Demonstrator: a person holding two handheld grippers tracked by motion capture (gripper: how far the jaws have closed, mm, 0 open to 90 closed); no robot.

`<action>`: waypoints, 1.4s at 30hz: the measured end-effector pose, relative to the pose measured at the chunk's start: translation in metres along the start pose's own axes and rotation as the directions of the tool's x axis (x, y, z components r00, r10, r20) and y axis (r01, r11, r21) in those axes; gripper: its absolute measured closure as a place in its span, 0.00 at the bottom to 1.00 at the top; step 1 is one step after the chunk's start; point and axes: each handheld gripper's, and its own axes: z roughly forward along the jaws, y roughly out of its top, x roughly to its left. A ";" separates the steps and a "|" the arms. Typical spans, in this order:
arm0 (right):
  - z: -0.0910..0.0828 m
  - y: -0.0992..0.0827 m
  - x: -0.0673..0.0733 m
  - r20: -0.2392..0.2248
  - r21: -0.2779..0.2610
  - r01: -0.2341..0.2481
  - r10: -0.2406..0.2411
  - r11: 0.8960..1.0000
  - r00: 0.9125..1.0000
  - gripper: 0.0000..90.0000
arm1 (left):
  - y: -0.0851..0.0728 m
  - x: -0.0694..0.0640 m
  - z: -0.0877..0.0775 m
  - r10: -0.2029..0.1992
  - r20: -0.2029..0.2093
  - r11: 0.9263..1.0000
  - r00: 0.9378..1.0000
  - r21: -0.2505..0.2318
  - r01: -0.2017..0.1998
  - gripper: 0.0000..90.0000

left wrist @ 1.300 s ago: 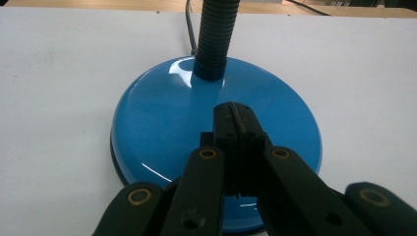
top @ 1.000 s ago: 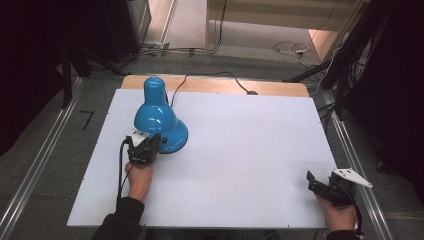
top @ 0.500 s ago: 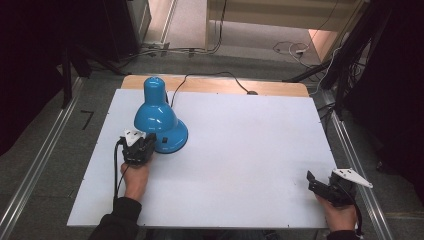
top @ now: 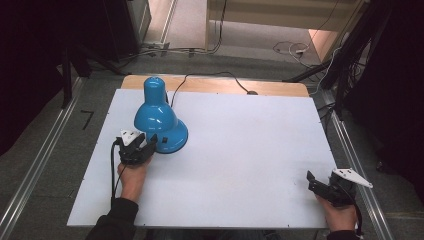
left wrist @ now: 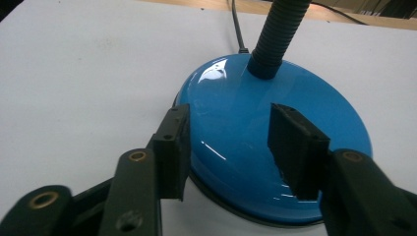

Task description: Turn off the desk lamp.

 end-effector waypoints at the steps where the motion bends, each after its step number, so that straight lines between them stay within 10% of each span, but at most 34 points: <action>1: 0.000 0.000 0.000 0.000 0.000 -0.001 0.001 1.000 1.000 0.14 | 0.000 0.000 0.000 0.000 0.000 1.000 1.000 0.002 0.000 0.54; 42: 0.000 0.002 -0.004 -0.004 0.003 -0.009 0.009 1.000 1.000 0.12 | -0.007 0.020 -0.029 0.018 -0.037 1.000 0.999 0.009 -0.018 0.33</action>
